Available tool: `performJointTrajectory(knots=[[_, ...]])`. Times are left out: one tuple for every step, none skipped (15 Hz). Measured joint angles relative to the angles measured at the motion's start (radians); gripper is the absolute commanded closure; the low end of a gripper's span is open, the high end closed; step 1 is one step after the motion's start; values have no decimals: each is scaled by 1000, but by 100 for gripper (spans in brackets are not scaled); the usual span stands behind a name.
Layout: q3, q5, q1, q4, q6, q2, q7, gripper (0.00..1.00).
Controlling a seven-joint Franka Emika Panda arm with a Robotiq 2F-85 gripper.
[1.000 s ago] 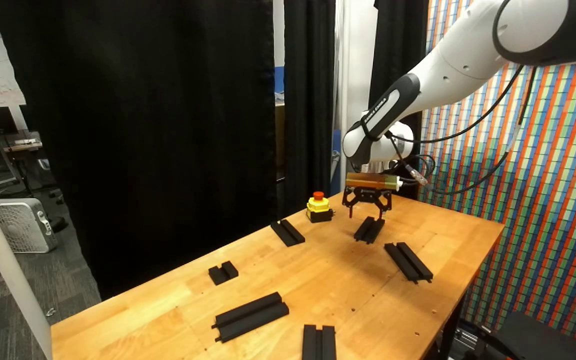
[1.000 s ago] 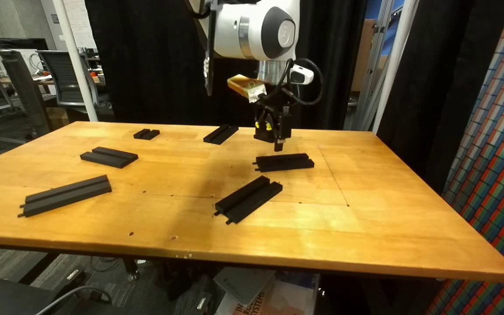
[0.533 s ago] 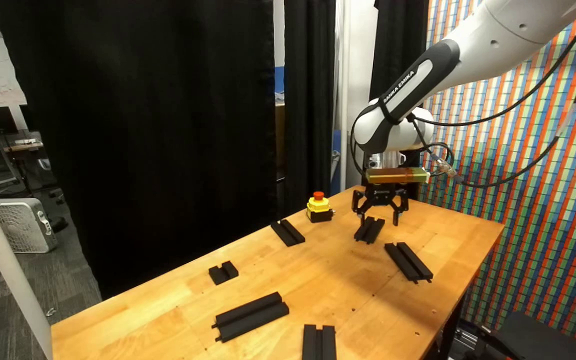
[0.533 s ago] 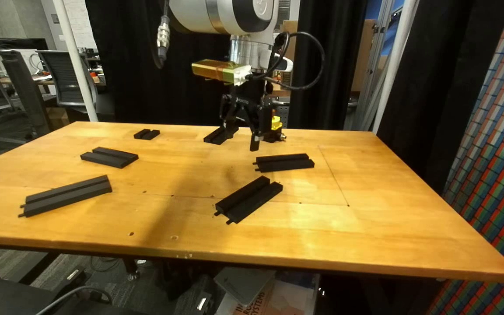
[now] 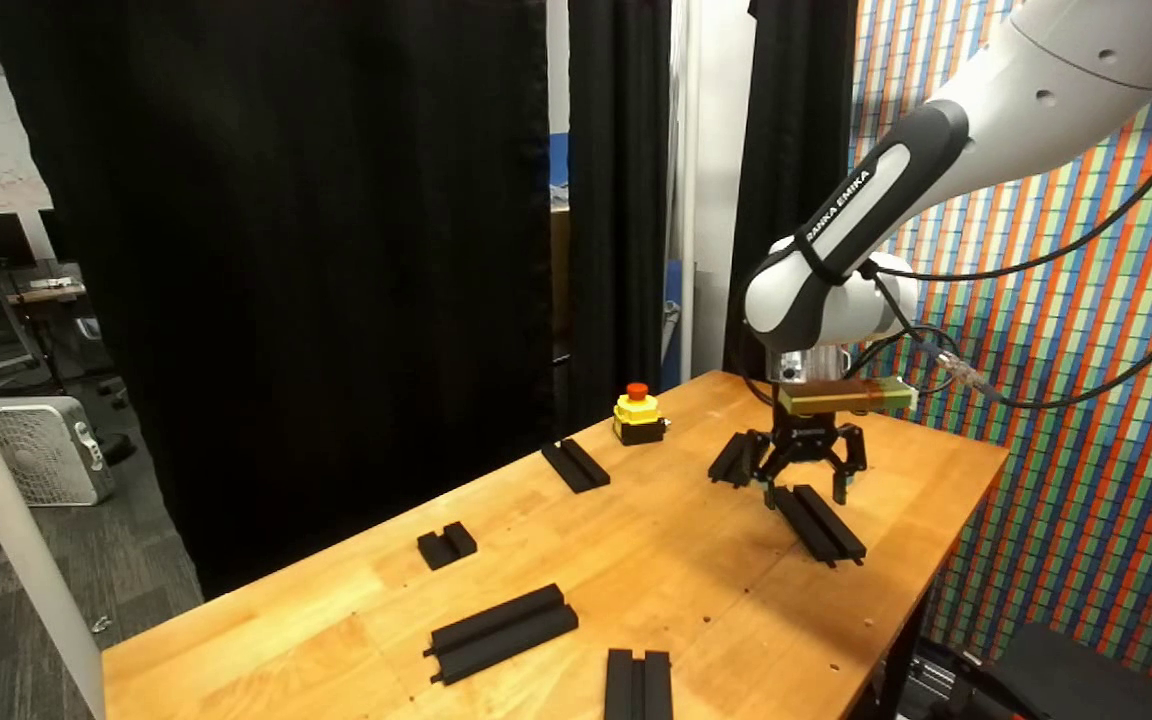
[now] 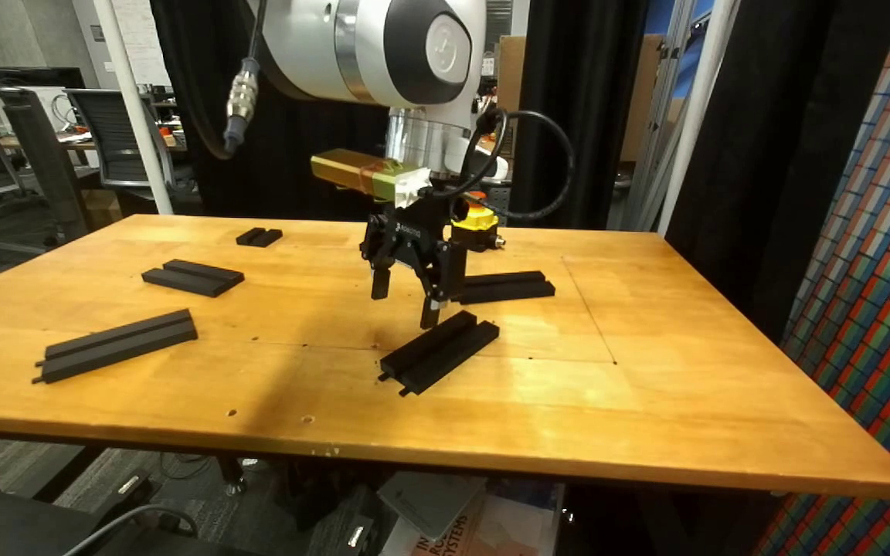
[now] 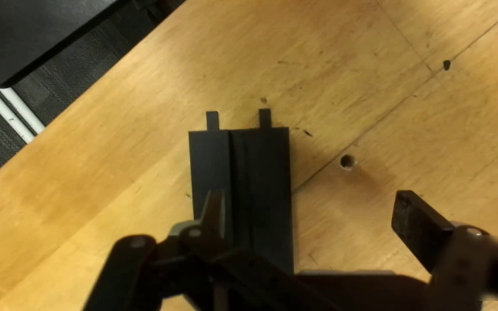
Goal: Connect four black pieces together
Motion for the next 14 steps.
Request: performJointTrajectory(knots=[[-1, 0, -4, -17, 16, 0, -1, 0], [-3, 1, -9, -31, 35, 0, -4, 0], [-4, 1, -15, -44, 61, 0, -8, 0], [-4, 2, -21, -56, 91, 0, -17, 0], [-5, 5, -27, -66, 120, 0, -29, 0], [-6, 12, -33, -76, 148, 0, -44, 0], [-6, 18, -38, -84, 170, 0, -60, 0], [-6, 25, -43, -91, 188, 1, -76, 0], [-6, 31, -47, -97, 203, 3, -90, 0], [-6, 35, -50, -101, 214, 5, -104, 0], [-6, 38, -53, -103, 224, 8, -116, 0], [-6, 39, -54, -104, 229, 12, -125, 0], [-6, 39, -55, -104, 234, 16, -133, 0], [-6, 39, -55, -104, 239, 20, -140, 0]])
